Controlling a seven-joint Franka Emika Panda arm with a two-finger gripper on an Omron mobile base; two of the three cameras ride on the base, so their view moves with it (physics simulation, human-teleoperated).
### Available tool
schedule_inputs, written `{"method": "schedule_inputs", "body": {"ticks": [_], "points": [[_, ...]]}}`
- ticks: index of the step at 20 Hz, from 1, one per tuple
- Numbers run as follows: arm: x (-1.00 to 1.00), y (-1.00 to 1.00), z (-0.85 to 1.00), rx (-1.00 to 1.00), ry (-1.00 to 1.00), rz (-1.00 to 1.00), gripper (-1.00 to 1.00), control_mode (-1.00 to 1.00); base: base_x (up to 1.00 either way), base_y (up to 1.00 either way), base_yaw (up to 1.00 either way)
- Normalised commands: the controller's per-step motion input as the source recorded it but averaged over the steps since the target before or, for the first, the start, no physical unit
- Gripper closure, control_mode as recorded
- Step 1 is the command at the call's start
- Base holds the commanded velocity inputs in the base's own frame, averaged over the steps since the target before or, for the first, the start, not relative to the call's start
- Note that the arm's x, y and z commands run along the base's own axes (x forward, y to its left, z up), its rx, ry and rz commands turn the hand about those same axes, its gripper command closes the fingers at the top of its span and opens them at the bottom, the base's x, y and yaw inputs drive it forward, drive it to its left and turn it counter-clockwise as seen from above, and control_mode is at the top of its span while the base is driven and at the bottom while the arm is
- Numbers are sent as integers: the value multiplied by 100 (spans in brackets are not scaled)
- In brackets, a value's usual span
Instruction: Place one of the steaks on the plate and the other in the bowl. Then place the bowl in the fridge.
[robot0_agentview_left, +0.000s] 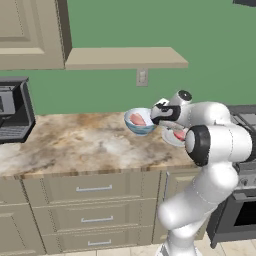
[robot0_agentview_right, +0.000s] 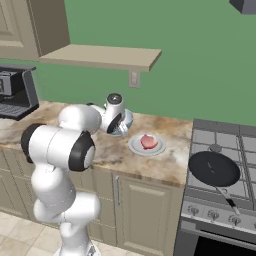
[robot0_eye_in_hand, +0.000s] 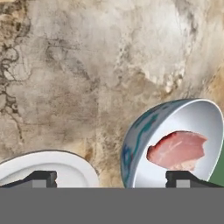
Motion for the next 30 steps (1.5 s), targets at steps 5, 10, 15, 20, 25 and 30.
{"method": "schedule_inputs", "body": {"ticks": [5,10,15,20,25,30], "points": [[40,0,-27,3,5,0,-100,-100,0,0,0],[38,3,-24,2,4,0,-100,-100,0,0,0],[31,6,-17,0,1,0,-100,-100,0,0,0],[27,5,-19,0,0,0,-100,-100,0,0,0],[46,2,-41,0,1,0,-100,-100,0,0,0],[35,4,-32,0,0,0,100,-100,0,0,0]]}}
